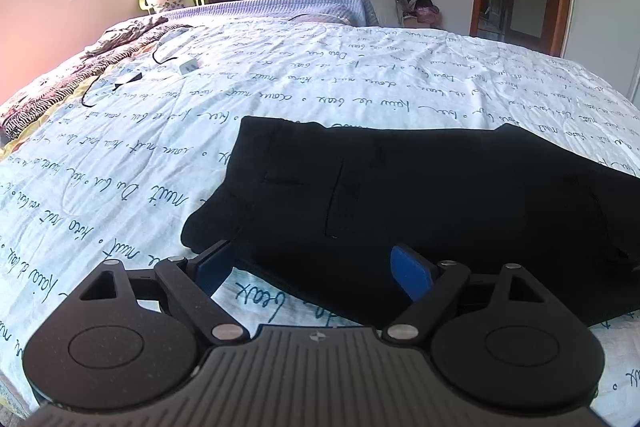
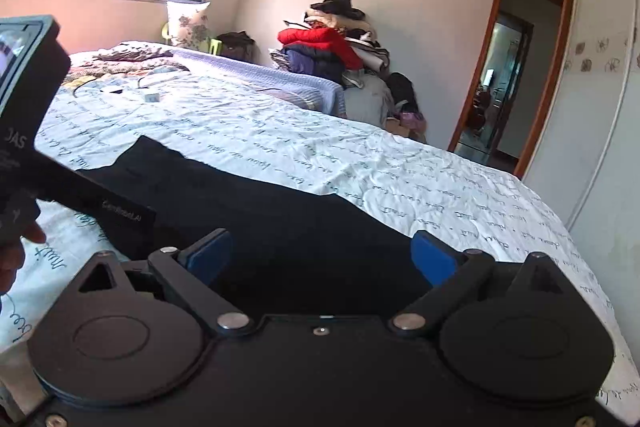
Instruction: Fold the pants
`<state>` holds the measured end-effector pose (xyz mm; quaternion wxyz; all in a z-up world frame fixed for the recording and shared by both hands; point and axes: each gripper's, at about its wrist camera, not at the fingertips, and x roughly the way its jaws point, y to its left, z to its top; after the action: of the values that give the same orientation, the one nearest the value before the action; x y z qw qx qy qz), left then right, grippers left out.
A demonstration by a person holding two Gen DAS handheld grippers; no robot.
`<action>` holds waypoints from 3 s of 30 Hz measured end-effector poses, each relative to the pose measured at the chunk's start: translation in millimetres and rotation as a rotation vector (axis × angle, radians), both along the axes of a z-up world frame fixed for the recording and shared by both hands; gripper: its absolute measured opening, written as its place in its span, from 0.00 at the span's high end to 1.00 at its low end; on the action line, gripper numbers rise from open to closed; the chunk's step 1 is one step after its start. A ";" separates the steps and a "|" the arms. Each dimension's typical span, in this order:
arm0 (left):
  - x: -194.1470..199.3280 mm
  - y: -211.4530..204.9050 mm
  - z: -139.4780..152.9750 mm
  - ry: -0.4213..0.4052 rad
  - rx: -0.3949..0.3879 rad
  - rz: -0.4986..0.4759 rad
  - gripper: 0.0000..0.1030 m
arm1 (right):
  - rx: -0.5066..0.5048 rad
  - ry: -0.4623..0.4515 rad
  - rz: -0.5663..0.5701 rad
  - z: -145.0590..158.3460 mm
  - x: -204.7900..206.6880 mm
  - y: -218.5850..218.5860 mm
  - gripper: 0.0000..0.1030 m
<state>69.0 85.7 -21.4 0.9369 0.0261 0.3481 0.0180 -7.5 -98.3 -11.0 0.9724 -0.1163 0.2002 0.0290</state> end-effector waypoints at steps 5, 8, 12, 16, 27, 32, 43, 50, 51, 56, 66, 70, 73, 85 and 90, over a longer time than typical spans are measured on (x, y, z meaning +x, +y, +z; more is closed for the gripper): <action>0.4 12.3 -1.5 0.008 -0.016 0.018 0.15 | 0.039 0.079 0.032 1.7 9.7 17.2 0.05; -1.3 18.0 -2.4 0.013 -0.016 0.014 0.15 | 0.063 0.140 0.034 -1.2 10.7 27.1 0.05; -6.1 21.4 -4.6 0.022 -0.015 -0.004 0.15 | 0.108 0.167 -0.002 -9.3 3.5 30.1 0.05; -14.2 20.6 -8.6 0.042 -0.024 -0.036 0.15 | 0.135 0.202 -0.033 -18.5 -2.4 25.0 0.05; -37.1 23.4 -21.9 0.077 -0.006 -0.076 0.15 | -0.011 0.115 0.025 -19.7 -26.1 33.2 0.05; -36.7 26.5 -21.7 0.081 -0.003 -0.055 0.14 | -0.023 0.115 0.022 -21.4 -25.7 35.8 0.05; -30.9 25.8 -19.6 0.079 0.019 -0.017 0.13 | -0.002 0.126 0.043 -19.5 -23.5 37.1 0.06; -26.4 28.1 -19.5 0.080 0.023 0.000 0.13 | -0.002 0.124 0.065 -18.8 -22.5 38.2 0.06; -26.1 28.6 -19.6 0.080 0.021 0.003 0.13 | -0.005 0.122 0.073 -18.9 -22.7 38.7 0.06; -24.2 29.7 -20.3 0.082 0.024 0.013 0.13 | -0.056 0.103 0.090 -19.4 -23.4 46.9 0.06; -21.9 31.9 -19.7 0.075 0.044 0.035 0.10 | -0.068 0.102 0.103 -18.1 -21.7 50.4 0.06; -21.5 32.4 -19.5 0.077 0.035 0.034 0.10 | -0.056 0.109 0.105 -18.5 -20.7 51.2 0.06; -21.7 31.5 -19.4 0.075 0.039 0.030 0.10 | -0.050 0.115 0.103 -19.2 -21.1 51.2 0.06; -24.8 43.5 -12.7 0.051 0.057 0.030 0.10 | -0.066 0.107 0.141 -17.1 -13.8 58.7 0.07; -20.8 67.9 -3.4 0.033 0.088 0.090 0.10 | -0.231 0.042 0.238 -17.4 1.1 93.3 0.15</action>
<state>48.2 153.6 -24.8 0.9272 0.0517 0.3633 0.0749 -6.4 -5.0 -28.4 0.9378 -0.2498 0.2073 0.1233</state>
